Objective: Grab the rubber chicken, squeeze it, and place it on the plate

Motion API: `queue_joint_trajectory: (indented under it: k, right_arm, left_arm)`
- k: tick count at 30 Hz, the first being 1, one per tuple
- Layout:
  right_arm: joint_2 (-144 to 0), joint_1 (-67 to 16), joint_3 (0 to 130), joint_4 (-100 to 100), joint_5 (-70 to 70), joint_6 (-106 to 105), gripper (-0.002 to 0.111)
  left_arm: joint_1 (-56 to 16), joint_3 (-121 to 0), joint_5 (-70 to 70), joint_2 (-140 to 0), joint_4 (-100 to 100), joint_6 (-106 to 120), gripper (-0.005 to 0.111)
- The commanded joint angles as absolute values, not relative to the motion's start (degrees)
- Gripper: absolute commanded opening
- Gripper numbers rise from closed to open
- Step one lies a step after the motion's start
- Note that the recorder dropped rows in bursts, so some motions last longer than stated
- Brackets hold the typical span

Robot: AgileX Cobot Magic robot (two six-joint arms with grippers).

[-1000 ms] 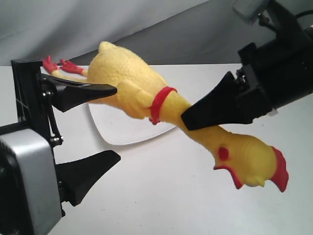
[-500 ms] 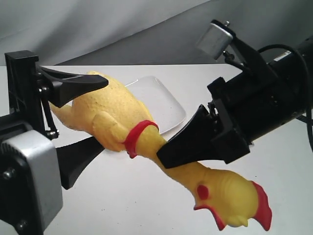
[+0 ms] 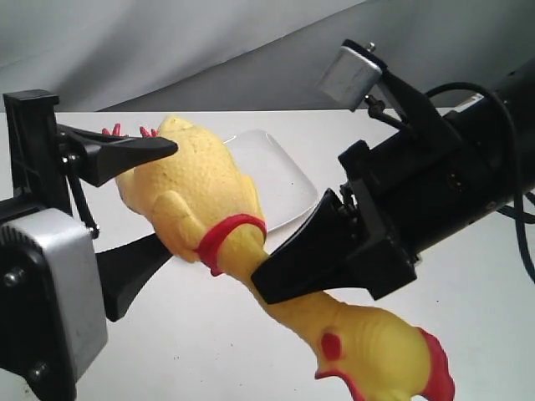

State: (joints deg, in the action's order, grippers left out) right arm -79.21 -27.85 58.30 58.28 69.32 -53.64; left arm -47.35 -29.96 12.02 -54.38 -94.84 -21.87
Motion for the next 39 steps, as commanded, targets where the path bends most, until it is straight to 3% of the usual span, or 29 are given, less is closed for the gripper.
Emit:
queue_joint_trajectory:
  k: [1,9,15,25,26,31,39]
  right_arm:
    - [-78.87,-28.42,58.09,59.40,69.96,-53.58,0.000]
    - [-78.87,-32.32,58.09,58.85,69.96,-53.58,0.000]
    - [-78.41,-32.61,58.09,58.85,69.96,-53.58,0.000]
    - [-77.55,-34.54,58.09,59.29,69.96,-53.53,0.000]
    - [-77.55,-34.97,58.09,59.11,69.96,-53.66,0.000]
    - [-77.55,-35.52,58.09,58.36,69.96,-53.66,0.000]
    - [-77.55,-35.52,58.09,57.60,69.96,-53.66,0.000]
  left_arm:
    - [-47.61,-30.20,15.16,-54.14,-94.06,-22.28,0.085]
    - [-47.61,-29.10,10.38,-54.14,-93.45,-19.88,0.082]
    - [-47.61,-26.44,11.41,-54.14,-93.61,-13.71,0.061]
    - [-47.61,-25.66,9.49,-54.14,-94.08,-6.84,0.058]
    - [-47.61,-25.66,9.03,-54.14,-94.08,-6.84,0.055]
    - [-47.61,-25.66,8.99,-54.14,-94.08,-6.84,0.003]
    - [-47.61,-25.66,8.99,-54.14,-95.60,-6.68,0.001]
